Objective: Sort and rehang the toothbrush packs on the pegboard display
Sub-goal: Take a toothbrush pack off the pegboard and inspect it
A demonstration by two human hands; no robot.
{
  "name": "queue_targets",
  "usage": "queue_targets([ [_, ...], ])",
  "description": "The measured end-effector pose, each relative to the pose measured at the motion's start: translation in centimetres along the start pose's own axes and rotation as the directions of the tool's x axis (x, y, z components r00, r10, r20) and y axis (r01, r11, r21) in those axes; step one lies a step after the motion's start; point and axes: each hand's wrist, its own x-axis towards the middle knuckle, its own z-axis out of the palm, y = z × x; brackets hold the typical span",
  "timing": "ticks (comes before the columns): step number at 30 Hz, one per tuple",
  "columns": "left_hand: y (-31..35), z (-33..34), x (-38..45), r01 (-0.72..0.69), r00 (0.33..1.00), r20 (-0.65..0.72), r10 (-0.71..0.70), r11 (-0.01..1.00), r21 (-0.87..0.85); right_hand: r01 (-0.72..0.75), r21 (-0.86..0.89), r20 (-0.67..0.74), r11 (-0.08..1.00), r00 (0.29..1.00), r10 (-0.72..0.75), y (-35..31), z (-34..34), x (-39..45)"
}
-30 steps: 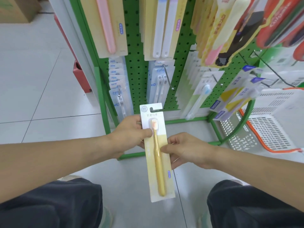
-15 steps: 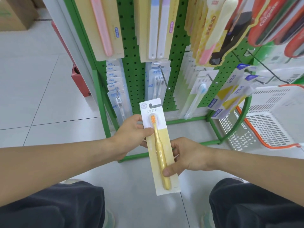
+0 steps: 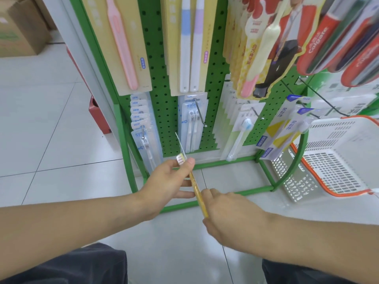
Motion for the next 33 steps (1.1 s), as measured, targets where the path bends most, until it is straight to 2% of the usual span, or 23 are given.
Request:
queue_targets([
  [3,-0.2,-0.1,0.1,-0.043,0.999,-0.03,0.045,0.998,0.047,0.036,-0.141,-0.089,0.989,0.995,-0.049,-1.1,0.8,-0.5],
  [7,-1.0,-0.6,0.2,-0.09,0.994,-0.037,0.1,0.972,0.216,-0.03,-0.133,-0.174,0.991,0.985,0.007,0.0,0.3,0.4],
  [9,-1.2,-0.7,0.3,-0.089,0.995,-0.018,0.095,0.969,0.231,-0.071,-0.038,-0.187,0.997,0.98,0.063,1.5,-0.2,1.6],
  [11,-1.2,-0.7,0.4,-0.097,0.995,0.009,0.098,0.966,0.239,-0.093,0.242,-0.148,0.966,0.98,0.131,3.2,-0.2,2.7],
  [12,-1.2,-0.7,0.4,-0.101,0.995,0.026,0.098,0.967,0.234,-0.099,0.444,-0.108,0.89,0.981,0.163,3.9,-0.1,3.1],
  [13,-1.1,-0.7,0.3,-0.105,0.994,0.045,0.098,0.969,0.222,-0.106,0.632,-0.06,0.768,0.981,0.185,4.6,0.1,3.4],
  [15,-0.8,-0.5,0.2,-0.114,0.992,0.077,0.101,0.974,0.194,-0.095,0.847,-0.005,0.522,0.983,0.186,5.5,0.2,3.7],
  [17,-0.7,-0.3,0.3,-0.123,0.99,0.091,0.108,0.975,0.183,-0.064,0.92,-0.006,0.386,0.984,0.179,5.9,0.2,3.8],
  [19,-0.5,-0.3,0.5,-0.122,0.991,0.077,0.111,0.978,0.169,-0.031,0.955,-0.018,0.294,0.986,0.163,5.9,0.2,4.0],
  [25,-0.2,-0.3,0.4,-0.015,0.98,0.195,-0.026,0.978,0.206,-0.018,0.989,-0.011,0.146,0.981,0.192,5.3,0.6,4.2],
  [26,-0.3,-0.3,0.4,-0.02,0.982,0.187,-0.02,0.978,0.207,-0.045,0.989,0.02,0.144,0.985,0.169,5.2,0.6,4.1],
  [30,-0.7,-0.6,0.6,-0.027,0.995,0.1,0.009,0.984,0.178,-0.181,0.943,0.19,0.278,0.982,-0.007,4.2,1.0,3.0],
  [33,-0.9,-0.7,0.7,-0.017,0.999,0.051,0.01,0.989,0.145,-0.179,0.921,0.201,0.347,0.979,-0.027,3.6,1.5,2.7],
])
